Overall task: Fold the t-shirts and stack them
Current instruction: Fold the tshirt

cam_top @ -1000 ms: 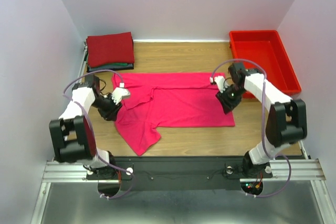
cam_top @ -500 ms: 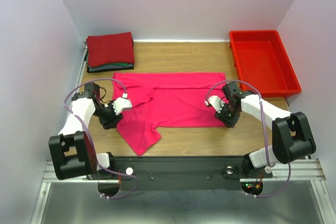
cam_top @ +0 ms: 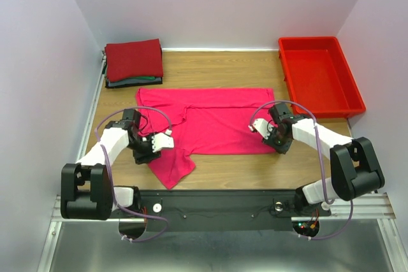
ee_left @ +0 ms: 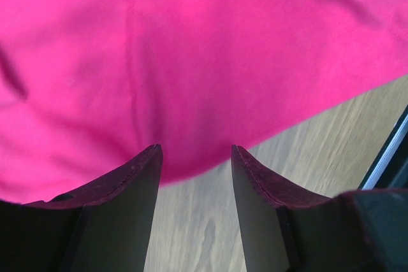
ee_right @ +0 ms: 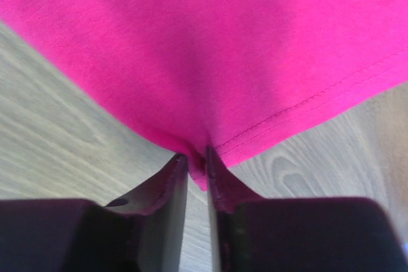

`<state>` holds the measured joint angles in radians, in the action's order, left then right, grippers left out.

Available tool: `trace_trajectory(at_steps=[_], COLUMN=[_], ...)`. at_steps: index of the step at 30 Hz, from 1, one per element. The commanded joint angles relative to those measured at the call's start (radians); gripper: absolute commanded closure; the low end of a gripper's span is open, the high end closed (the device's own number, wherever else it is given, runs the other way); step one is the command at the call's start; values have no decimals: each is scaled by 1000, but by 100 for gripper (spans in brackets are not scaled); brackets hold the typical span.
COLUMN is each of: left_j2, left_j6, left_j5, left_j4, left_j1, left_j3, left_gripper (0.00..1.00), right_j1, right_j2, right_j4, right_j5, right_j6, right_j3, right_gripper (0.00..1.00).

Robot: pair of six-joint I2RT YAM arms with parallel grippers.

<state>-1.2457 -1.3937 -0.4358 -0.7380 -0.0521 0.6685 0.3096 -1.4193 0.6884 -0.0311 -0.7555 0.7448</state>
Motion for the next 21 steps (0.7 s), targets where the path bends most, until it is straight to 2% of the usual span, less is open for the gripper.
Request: trace_trajectory(at_steps=[1, 5, 7, 8, 9, 12, 17, 21], left_j2=[8, -20, -9, -9, 9, 64, 153, 161], left_j6=[19, 25, 19, 16, 12, 19, 18, -2], left_j5=[43, 97, 104, 104, 98, 92, 109, 77], left_j4=[72, 120, 98, 85, 74, 32, -43, -135], left_j1=[-49, -52, -52, -54, -54, -52, -48, -29], left_j3=[-62, -92, -87, -87, -80, -67, -30, 34], left_gripper=[41, 51, 76, 76, 86, 100, 100, 100], right_j1=[8, 13, 13, 13, 13, 13, 13, 11], right_j2=[-7, 2, 17, 22, 34, 55, 108, 132], right_j4=[-69, -66, -55, -47, -35, -12, 42, 106], right_j5=[25, 53, 56, 56, 56, 63, 76, 74], right_j6=[1, 5, 10, 10, 10, 5, 16, 22], right_j3=[-18, -16, -10, -7, -2, -2, 8, 54], right_gripper=[80, 91, 97, 98, 99, 100, 100, 99])
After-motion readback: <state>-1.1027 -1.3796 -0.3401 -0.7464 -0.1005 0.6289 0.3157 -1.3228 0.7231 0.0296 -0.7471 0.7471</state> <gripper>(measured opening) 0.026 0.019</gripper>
